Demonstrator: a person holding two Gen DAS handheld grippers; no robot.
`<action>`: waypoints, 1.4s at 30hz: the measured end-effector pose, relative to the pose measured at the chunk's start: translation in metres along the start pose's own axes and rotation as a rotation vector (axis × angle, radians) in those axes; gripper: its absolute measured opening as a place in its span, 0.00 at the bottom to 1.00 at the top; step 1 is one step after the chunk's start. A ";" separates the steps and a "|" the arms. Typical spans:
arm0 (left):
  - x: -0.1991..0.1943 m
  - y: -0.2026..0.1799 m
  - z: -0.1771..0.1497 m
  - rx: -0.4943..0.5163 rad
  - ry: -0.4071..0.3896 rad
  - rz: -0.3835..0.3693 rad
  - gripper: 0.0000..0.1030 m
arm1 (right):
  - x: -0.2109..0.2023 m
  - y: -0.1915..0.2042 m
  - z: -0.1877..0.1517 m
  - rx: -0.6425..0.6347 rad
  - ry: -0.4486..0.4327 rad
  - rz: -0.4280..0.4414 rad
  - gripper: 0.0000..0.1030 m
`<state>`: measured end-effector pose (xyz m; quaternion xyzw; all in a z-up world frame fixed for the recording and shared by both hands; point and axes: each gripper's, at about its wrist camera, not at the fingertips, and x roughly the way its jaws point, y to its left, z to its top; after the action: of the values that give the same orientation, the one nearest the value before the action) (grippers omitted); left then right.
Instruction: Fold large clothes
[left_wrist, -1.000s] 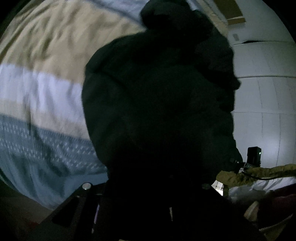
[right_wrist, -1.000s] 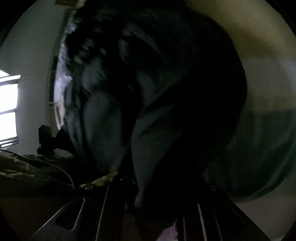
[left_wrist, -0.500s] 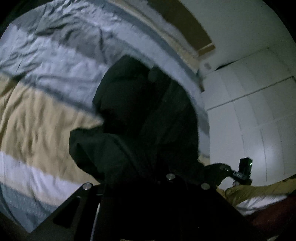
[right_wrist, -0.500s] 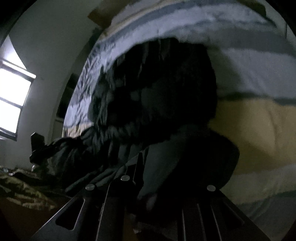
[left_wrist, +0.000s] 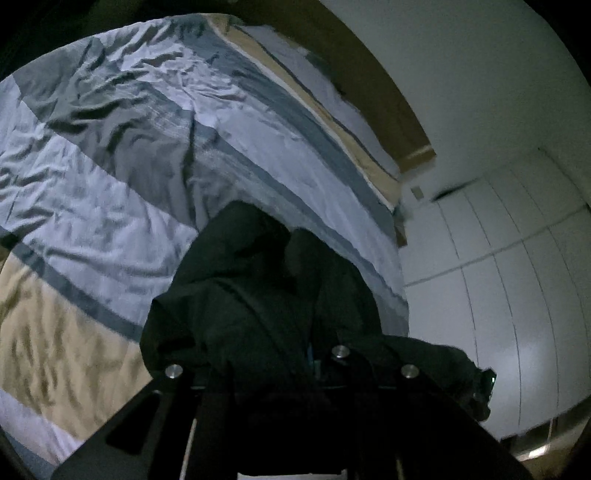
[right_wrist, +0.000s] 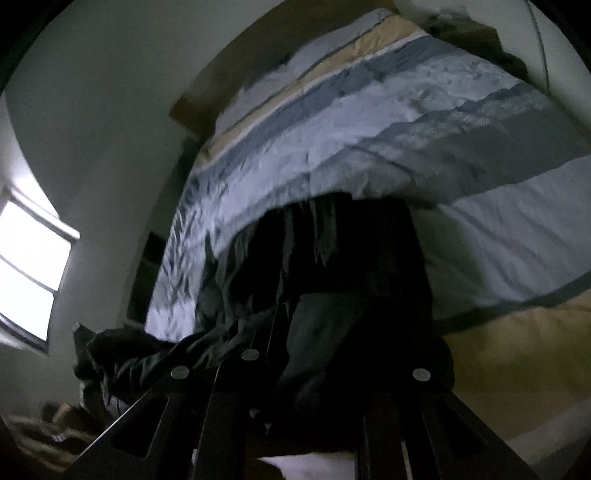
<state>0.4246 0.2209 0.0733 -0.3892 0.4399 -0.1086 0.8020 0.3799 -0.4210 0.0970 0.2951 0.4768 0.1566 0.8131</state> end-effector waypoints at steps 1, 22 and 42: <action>0.006 0.002 0.005 -0.013 -0.004 0.006 0.10 | 0.004 -0.002 0.007 0.022 -0.005 0.003 0.12; 0.091 0.021 0.064 -0.110 0.013 0.142 0.10 | 0.085 -0.023 0.073 0.225 -0.025 -0.110 0.16; 0.175 0.051 0.084 -0.137 0.077 0.227 0.14 | 0.144 -0.046 0.093 0.252 0.019 -0.256 0.18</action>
<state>0.5854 0.2099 -0.0459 -0.3861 0.5181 -0.0017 0.7632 0.5307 -0.4100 0.0043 0.3302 0.5339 -0.0062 0.7784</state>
